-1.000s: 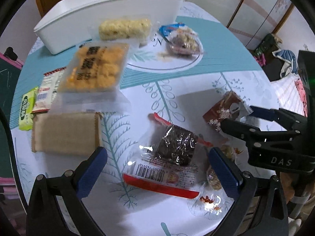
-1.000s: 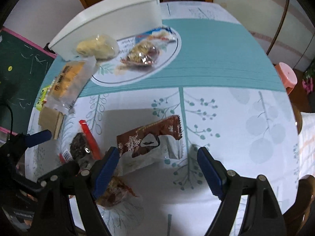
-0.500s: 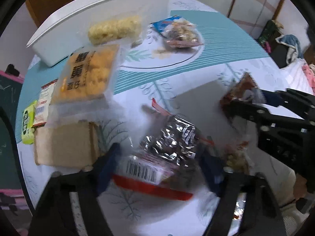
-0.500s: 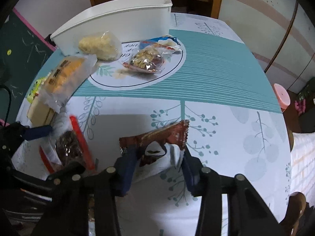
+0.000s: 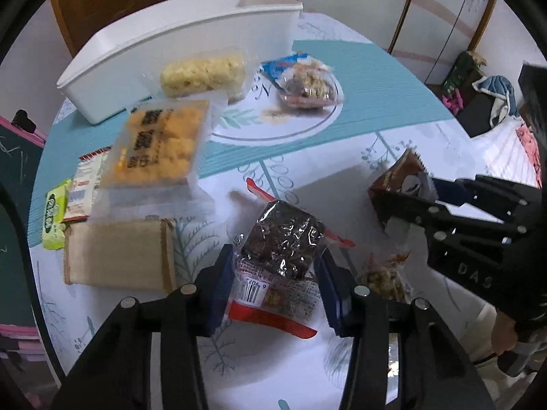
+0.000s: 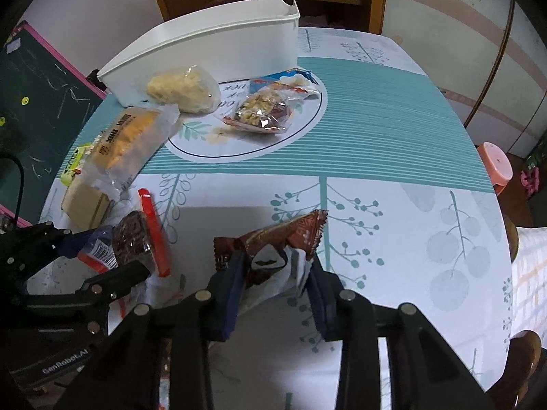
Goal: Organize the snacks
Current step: 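Grasp the silver-and-red cookie bag with the left tool while the right tool grasps the brown wafer pack, then carry both packs over the white tray to drop them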
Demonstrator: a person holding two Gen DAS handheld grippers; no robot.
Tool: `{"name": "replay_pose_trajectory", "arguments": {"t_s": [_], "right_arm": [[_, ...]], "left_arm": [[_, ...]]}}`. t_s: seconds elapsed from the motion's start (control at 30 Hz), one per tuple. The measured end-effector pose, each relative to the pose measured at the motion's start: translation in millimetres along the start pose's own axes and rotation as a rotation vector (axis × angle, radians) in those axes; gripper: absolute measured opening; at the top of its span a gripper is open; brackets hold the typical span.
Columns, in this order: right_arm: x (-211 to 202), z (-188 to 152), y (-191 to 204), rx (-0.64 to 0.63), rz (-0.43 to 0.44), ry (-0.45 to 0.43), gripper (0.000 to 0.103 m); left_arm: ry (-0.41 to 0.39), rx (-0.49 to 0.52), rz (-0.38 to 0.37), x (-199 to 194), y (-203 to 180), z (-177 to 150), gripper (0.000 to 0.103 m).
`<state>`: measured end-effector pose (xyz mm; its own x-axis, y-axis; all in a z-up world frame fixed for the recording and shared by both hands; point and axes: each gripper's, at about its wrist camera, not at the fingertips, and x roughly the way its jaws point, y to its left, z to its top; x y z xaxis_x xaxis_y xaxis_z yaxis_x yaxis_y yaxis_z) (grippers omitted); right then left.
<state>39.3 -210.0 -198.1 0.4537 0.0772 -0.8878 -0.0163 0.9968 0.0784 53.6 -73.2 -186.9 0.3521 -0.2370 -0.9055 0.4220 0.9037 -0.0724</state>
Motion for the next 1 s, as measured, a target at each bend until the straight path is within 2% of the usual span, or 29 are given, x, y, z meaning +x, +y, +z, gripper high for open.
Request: {"name": "replay_pose_trajectory", "arguments": {"t_s": [0.27, 0.53, 0.73, 1.0], "right_arm": [[-14.1, 8.2, 8.3, -0.015, 0.026, -0.03, 0.033], [-51.4, 44.3, 20.1, -0.039, 0.064, -0.122, 0.033], [-76.7, 77.7, 29.4, -0.069, 0.076, -0.199, 0.033], [-110.2, 142.2, 47.7, -0.14, 0.056, -0.308, 0.033]], "left_arm": [[-0.061, -0.032, -0.013, -34.5, 14.1, 7.6, 0.045], [-0.128, -0.063, 0.008, -68.8, 31.1, 37.9, 0.045], [-0.196, -0.063, 0.06, -99.8, 45.1, 65.1, 0.045], [-0.279, -0.042, 0.184, -137.9, 68.4, 124.9, 0.046]]}}
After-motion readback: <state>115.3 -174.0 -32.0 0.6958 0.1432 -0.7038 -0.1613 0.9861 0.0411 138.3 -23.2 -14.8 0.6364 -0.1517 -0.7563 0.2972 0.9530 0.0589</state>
